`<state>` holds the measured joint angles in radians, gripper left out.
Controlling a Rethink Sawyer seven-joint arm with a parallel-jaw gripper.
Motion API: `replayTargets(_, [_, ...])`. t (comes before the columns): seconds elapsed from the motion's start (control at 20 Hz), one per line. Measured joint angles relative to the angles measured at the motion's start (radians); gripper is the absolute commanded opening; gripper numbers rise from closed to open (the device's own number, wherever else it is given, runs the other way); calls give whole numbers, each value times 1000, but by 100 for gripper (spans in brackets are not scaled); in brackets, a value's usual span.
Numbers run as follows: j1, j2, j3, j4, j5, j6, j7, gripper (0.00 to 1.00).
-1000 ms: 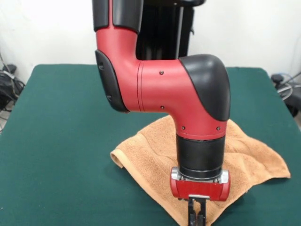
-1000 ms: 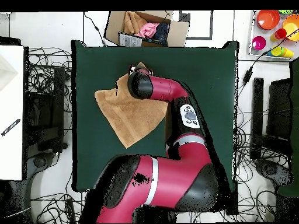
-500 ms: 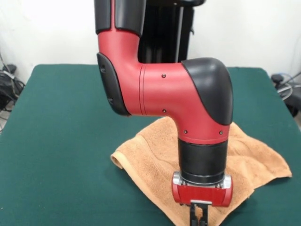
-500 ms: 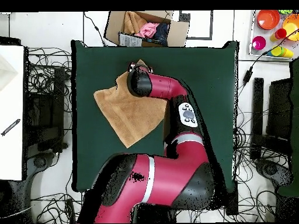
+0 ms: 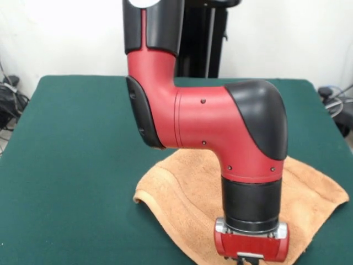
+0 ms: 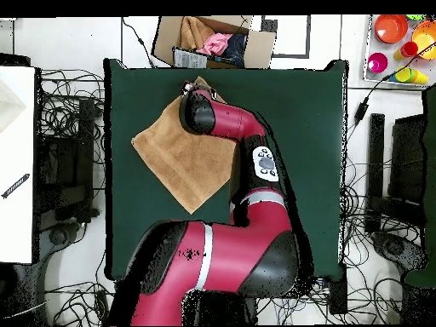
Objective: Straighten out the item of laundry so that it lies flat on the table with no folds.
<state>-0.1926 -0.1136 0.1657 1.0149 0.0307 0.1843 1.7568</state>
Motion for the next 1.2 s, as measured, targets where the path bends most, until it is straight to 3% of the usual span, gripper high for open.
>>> replayTargets(0.8, [59,18,-61,-11,135,-20,0,0])
replayTargets(1.2, [76,-2,-87,26,143,-20,0,0])
